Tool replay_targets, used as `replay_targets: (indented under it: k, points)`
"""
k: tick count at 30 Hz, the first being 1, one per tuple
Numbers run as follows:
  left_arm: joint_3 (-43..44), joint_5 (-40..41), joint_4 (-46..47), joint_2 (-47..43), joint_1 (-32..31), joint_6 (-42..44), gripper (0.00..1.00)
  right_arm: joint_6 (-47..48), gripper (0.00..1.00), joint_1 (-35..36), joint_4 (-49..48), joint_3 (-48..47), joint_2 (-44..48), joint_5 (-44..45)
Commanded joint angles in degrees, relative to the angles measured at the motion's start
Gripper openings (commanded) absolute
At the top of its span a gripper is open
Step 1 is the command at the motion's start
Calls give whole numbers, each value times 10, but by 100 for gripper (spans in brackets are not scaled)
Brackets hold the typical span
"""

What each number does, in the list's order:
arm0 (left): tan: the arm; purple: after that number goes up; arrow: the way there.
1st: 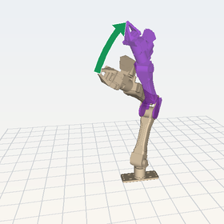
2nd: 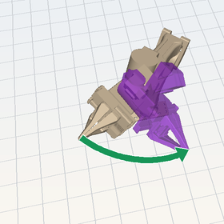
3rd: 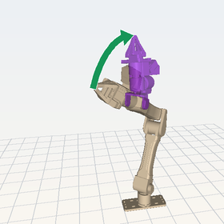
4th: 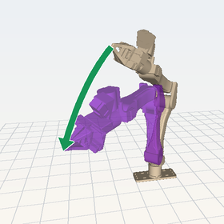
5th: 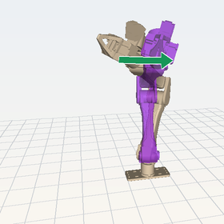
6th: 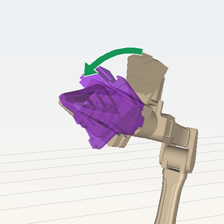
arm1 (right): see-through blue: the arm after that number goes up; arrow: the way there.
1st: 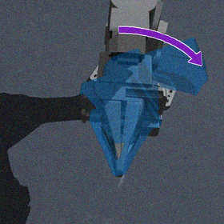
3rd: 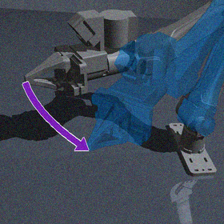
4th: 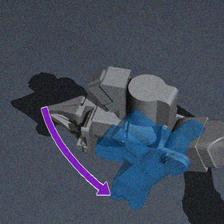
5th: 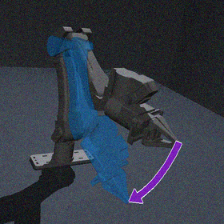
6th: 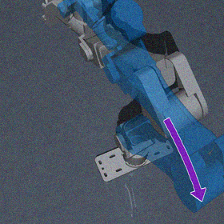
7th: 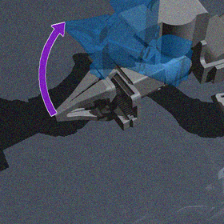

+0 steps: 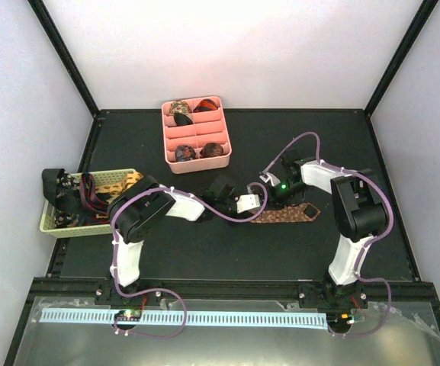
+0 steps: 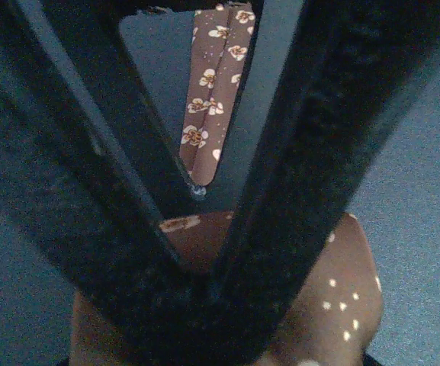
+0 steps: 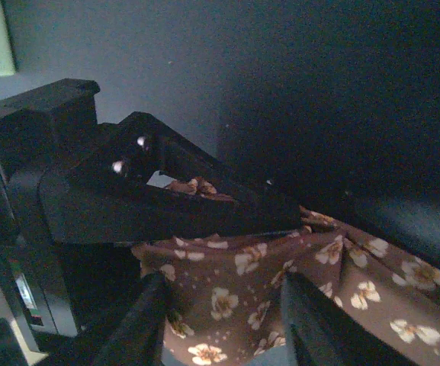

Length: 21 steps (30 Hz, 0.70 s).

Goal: Roll the ties
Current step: Roll the tie at the center of the board.

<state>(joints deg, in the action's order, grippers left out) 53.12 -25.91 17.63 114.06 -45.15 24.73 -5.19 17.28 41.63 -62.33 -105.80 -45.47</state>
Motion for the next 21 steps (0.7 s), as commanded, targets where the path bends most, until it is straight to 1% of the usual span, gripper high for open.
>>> replay_targets:
  k: [1,3,6,8,9,15,19,21]
  points:
    - [-28,64,-128,40,-6,16,27,-13,27,-1,-13,-12,-21,37]
    - [-30,64,-127,39,-6,16,27,-11,14,-1,-12,-13,-22,41]
    - [-30,65,-126,40,-6,16,27,0,2,-1,2,-6,-16,50]
    - [-29,65,-124,39,-6,14,28,10,2,-3,11,6,-9,56]
    - [-29,64,-123,40,-6,13,30,15,2,-4,15,12,-5,61]
    - [-29,18,-85,16,3,6,56,37,2,-25,19,49,5,96]
    - [-19,-24,-34,-5,13,-21,67,49,2,-37,23,48,-2,131]
    - [-19,-45,1,-18,17,-37,70,50,2,-40,21,46,-7,144]
